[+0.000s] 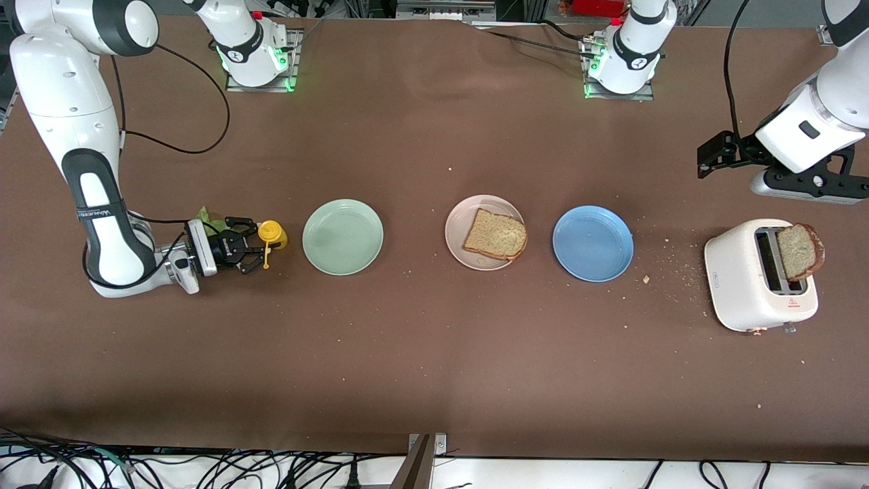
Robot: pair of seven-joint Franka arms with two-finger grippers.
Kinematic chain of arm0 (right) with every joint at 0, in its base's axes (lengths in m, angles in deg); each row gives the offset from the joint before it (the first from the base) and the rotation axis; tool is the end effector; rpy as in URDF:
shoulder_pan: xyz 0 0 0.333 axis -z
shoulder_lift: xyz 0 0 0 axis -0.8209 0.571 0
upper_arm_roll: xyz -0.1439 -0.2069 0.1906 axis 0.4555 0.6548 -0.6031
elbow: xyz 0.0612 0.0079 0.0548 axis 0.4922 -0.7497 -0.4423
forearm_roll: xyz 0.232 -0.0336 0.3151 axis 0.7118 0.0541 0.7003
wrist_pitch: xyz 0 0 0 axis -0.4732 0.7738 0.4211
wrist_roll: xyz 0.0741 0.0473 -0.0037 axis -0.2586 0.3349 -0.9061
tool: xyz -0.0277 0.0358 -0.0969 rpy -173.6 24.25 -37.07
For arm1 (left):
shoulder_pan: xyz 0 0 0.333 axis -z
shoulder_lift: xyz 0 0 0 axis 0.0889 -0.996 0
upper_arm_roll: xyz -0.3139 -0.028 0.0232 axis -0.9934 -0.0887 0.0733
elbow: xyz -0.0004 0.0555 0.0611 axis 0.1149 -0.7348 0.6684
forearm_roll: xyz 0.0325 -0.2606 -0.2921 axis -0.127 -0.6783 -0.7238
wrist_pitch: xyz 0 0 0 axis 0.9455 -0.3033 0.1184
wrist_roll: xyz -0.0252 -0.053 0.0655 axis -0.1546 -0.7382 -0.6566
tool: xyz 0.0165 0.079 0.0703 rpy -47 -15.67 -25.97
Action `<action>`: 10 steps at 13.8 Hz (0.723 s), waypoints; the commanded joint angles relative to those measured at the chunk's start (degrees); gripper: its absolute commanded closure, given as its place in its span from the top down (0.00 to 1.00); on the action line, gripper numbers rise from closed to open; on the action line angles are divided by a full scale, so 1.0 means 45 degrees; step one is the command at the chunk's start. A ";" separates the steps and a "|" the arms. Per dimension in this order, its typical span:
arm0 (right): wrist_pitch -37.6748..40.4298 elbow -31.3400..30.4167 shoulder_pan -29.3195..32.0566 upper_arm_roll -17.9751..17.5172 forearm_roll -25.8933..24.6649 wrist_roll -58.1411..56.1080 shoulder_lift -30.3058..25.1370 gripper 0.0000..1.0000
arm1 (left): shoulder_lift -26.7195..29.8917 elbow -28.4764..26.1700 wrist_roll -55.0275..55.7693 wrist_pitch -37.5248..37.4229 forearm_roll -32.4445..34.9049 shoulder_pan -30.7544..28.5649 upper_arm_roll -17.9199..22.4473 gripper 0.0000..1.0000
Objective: Make sandwich in beige plate with both arms
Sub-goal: 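Grasp the yellow squeeze bottle with the right gripper, then lift the yellow bottle and carry it over the beige plate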
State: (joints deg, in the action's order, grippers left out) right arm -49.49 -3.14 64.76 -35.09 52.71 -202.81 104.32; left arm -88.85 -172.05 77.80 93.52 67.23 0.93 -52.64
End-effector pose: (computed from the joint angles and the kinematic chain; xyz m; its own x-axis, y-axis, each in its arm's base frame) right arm 0.6068 -0.0007 0.1132 0.1041 0.4075 0.9072 0.9065 0.3363 -0.2551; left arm 0.5627 -0.0573 0.5947 0.9902 -0.1148 -0.0800 -0.1164 -0.9931 -0.0157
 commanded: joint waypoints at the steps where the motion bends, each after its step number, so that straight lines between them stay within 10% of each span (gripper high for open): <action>1: -0.0076 0.0251 -0.0058 0.0061 0.0227 0.0773 0.0119 0.00 | -0.0161 0.0286 0.0112 0.0007 -0.0329 0.0028 0.0040 1.00; 10: 0.1819 0.3471 -0.0739 0.0022 -0.1529 0.8167 -0.0680 0.00 | -0.0161 0.0306 0.0112 0.0007 -0.0329 0.0087 0.0040 1.00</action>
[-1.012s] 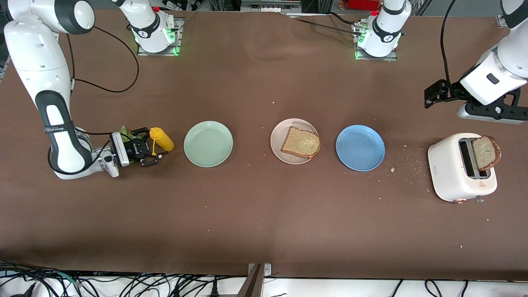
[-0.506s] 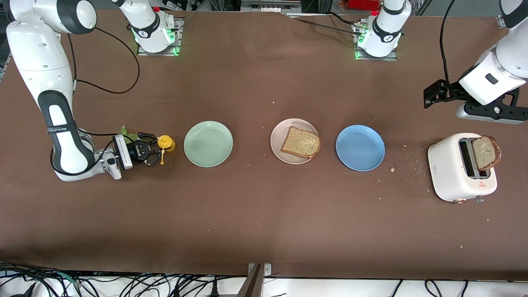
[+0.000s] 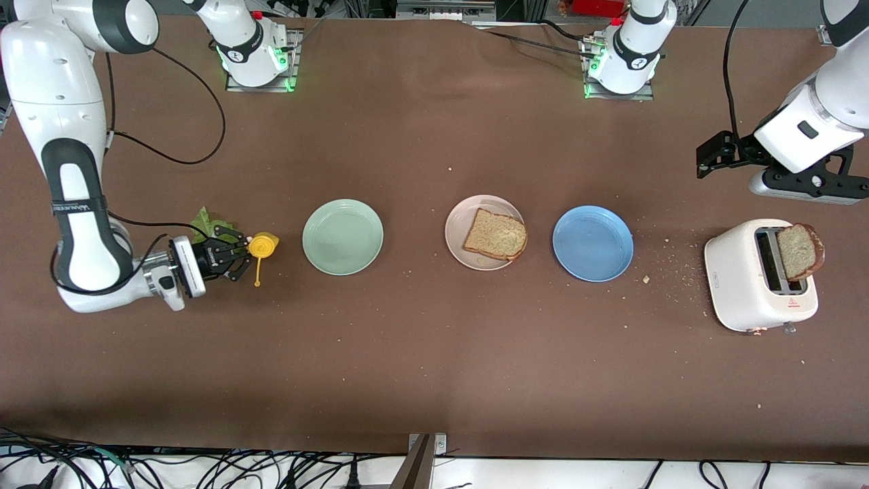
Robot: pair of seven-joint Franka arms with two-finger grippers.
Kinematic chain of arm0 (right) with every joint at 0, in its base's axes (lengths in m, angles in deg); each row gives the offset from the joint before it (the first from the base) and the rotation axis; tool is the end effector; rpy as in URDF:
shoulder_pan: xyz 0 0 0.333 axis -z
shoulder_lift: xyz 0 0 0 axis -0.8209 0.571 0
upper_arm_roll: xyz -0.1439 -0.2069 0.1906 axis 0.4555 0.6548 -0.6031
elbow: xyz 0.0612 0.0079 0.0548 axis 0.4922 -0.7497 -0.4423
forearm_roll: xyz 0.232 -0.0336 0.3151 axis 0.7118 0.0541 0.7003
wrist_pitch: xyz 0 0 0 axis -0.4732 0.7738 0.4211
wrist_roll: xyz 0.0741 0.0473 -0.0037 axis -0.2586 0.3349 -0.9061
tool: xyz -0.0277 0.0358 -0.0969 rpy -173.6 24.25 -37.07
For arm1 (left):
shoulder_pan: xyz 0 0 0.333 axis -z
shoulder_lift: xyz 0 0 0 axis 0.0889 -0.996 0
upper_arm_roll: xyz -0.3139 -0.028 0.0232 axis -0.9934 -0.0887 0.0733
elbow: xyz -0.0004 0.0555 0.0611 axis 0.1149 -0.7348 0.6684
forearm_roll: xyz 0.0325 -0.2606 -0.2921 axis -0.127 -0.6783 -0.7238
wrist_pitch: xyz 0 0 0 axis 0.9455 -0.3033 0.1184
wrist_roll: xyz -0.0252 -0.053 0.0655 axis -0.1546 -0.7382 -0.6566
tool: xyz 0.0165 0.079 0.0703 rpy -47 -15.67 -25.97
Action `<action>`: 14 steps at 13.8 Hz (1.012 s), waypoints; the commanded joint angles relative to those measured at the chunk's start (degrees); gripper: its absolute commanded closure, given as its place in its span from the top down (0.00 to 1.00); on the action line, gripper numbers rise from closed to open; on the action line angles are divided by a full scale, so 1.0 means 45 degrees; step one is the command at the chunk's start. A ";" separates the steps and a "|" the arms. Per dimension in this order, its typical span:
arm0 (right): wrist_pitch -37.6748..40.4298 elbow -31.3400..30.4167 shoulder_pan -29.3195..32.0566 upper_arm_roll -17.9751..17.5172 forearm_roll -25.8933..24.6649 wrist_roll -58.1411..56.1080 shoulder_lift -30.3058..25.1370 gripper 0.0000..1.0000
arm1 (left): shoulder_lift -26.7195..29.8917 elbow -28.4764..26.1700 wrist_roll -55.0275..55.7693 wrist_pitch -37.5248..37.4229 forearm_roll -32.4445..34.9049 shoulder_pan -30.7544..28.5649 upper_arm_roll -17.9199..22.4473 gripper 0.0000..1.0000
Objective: Make sandwich in beige plate with both arms
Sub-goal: 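Lift the yellow bottle and carry it over the beige plate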
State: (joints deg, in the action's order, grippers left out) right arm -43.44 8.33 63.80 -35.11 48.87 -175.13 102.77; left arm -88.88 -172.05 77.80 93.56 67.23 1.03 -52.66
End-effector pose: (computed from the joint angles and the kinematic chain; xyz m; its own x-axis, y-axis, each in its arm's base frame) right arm 0.6580 0.0021 0.1970 0.3348 0.5782 0.7441 0.8298 0.1933 -0.5236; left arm 0.5628 -0.0585 0.5945 0.9899 -0.1169 -0.0798 -0.1185 -0.9928 -0.0155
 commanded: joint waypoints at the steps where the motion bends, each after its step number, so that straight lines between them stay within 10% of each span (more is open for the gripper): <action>1: 0.0454 0.1077 -0.0780 0.0025 -0.0987 0.2956 -0.0590 0.00 | -0.0154 0.0286 0.0112 -0.0001 -0.0328 0.0065 0.0045 1.00; 14: -0.0794 0.3462 -0.6714 0.0142 -0.6318 1.1847 -0.1471 0.00 | -0.0154 0.0286 0.0092 -0.0001 -0.0328 -0.0033 0.0045 1.00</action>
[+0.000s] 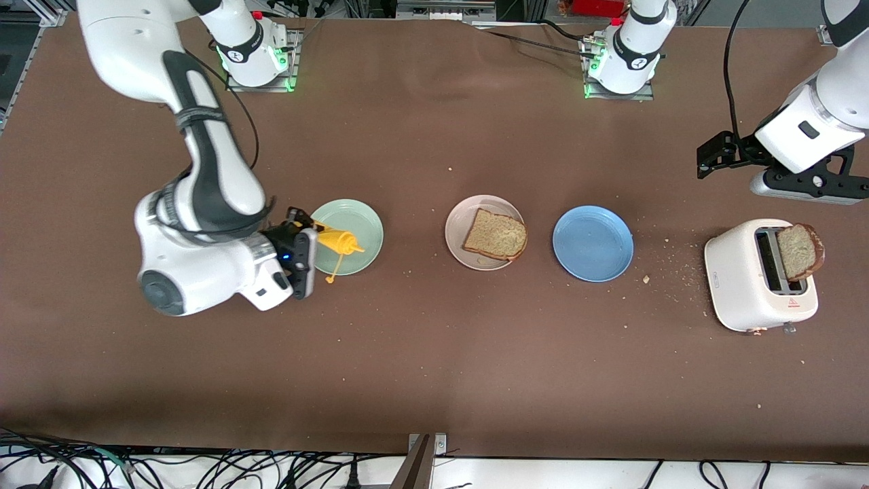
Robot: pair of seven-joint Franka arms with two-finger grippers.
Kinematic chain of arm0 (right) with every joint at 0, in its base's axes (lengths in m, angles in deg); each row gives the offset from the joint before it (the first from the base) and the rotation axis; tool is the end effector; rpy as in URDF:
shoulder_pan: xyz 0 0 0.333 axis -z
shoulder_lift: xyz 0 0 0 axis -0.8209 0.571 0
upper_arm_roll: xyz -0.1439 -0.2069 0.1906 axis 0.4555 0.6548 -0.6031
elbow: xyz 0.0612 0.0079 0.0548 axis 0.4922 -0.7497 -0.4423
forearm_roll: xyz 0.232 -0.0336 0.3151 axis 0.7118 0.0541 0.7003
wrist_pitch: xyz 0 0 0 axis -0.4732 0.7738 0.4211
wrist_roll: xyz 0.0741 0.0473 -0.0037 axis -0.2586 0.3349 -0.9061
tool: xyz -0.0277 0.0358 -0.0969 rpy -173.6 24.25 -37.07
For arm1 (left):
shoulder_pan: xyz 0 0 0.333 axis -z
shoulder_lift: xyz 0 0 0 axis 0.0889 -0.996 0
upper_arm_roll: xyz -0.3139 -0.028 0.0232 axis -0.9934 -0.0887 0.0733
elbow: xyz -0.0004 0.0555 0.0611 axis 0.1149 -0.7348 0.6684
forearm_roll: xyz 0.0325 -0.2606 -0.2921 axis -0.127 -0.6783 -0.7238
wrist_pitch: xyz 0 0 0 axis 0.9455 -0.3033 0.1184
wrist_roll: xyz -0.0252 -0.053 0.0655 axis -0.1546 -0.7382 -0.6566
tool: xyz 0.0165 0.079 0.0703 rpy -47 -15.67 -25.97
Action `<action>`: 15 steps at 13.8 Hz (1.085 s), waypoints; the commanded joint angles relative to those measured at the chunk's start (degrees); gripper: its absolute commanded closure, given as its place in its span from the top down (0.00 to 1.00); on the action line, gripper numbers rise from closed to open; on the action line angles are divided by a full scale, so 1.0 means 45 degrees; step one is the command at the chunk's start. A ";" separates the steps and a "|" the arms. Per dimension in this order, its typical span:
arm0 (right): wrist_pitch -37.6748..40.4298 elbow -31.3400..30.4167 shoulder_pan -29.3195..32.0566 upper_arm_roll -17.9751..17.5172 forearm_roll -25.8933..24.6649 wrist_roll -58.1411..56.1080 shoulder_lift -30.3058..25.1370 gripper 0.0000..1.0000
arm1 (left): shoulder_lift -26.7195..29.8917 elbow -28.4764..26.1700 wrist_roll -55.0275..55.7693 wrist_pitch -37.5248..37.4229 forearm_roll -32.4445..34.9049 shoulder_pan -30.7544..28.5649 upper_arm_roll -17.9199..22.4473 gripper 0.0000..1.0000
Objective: Make sandwich in beige plate with both arms
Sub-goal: 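Lift the yellow bottle and carry it over the beige plate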
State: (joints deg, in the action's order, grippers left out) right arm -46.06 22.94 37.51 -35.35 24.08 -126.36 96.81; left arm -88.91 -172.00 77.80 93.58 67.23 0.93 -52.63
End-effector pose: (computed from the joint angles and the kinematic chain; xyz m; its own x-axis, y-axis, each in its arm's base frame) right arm 0.6558 0.2702 0.3428 0.3154 0.9452 0.0839 0.8083 -0.2213 -0.5456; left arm 0.5632 -0.0572 0.5946 0.9903 -0.1147 -0.0791 -0.1162 -0.9931 -0.0155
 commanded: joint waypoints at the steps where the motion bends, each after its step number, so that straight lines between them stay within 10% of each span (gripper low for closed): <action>1: -0.0485 0.0216 -0.1322 0.0197 -0.1335 0.1363 -0.0147 0.00 | -0.0147 0.0275 0.0093 -0.0007 -0.0328 -0.0011 0.0037 1.00; 15: -0.2558 0.0196 -0.6677 0.0197 -0.8327 0.6716 0.0498 0.00 | -0.0148 0.0294 0.0034 -0.0007 -0.0328 -0.0050 0.0077 1.00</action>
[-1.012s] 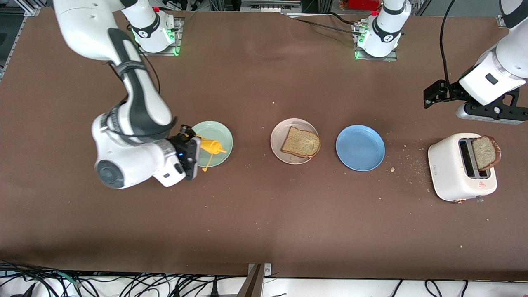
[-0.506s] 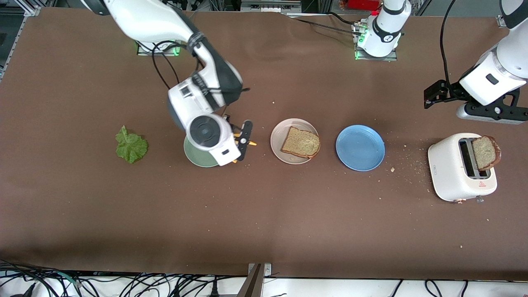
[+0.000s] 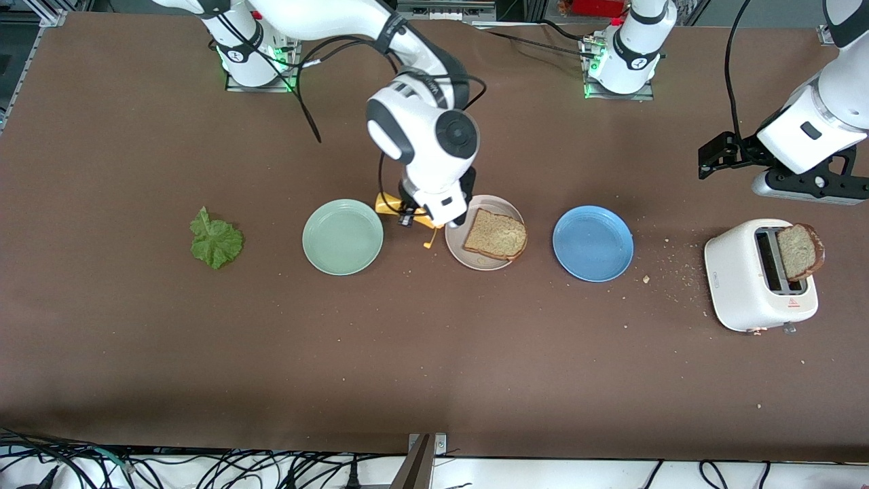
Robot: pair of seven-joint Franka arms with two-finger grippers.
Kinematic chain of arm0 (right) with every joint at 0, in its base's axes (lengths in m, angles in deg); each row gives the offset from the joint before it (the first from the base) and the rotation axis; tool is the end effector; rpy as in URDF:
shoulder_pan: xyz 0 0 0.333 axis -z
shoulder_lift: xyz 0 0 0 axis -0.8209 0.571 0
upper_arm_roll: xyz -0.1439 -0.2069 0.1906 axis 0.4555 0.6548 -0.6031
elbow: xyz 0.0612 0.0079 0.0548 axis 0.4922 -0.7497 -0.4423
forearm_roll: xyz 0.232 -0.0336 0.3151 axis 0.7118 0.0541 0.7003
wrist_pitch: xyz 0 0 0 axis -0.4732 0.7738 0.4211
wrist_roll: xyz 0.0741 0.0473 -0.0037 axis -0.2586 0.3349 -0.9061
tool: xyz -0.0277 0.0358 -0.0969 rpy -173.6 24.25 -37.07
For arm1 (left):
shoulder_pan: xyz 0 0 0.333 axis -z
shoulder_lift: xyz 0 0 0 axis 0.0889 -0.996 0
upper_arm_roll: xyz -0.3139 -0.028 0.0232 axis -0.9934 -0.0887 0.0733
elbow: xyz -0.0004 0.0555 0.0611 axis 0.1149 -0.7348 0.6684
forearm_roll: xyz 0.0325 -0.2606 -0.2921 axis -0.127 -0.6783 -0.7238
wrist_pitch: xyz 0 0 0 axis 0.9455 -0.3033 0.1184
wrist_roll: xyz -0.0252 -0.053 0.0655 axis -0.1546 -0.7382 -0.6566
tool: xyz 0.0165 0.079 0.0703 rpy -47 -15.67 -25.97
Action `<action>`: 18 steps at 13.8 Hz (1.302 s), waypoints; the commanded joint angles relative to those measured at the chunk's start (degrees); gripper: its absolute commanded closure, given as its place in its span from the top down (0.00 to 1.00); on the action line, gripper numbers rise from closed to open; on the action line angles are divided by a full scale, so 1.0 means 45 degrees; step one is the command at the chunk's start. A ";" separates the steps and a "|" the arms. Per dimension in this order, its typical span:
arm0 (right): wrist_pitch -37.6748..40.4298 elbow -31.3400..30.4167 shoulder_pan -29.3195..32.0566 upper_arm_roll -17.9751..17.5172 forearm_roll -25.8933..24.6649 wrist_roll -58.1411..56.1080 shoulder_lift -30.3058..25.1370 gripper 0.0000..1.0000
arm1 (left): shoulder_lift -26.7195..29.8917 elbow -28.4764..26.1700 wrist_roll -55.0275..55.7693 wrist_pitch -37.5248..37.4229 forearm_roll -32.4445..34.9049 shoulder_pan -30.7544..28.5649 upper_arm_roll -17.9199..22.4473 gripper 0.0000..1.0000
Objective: Make sandwich in beige plate with both arms
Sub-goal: 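Tilt the yellow bottle over the bread with the right gripper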
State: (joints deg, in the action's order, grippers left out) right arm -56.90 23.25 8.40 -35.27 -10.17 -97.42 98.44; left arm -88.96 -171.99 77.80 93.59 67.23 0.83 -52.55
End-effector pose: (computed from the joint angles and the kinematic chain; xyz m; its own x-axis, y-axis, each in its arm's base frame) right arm 0.5065 0.5284 0.3263 0.2141 0.9251 -0.3137 0.9765 -0.2107 0.0451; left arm 0.5636 -0.0555 0.5942 0.9906 -0.1116 -0.0796 -0.1131 -0.9935 -0.0154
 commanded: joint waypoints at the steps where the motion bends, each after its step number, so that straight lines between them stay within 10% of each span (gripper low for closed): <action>1: -0.0226 0.0127 -0.0441 0.0179 -0.0935 0.0499 0.0155 0.00 | -0.0155 0.0293 0.0034 -0.0008 -0.0328 -0.0027 0.0078 1.00; 18: -0.1397 0.0127 -0.1792 0.0413 -0.3378 0.2455 0.1073 0.00 | -0.0136 0.0293 -0.0005 -0.0008 -0.0328 -0.0027 0.0078 1.00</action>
State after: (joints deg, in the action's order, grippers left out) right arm -62.07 23.24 0.32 -34.19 -24.17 -86.34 103.04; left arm -88.99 -171.99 77.80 93.59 67.23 0.80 -52.48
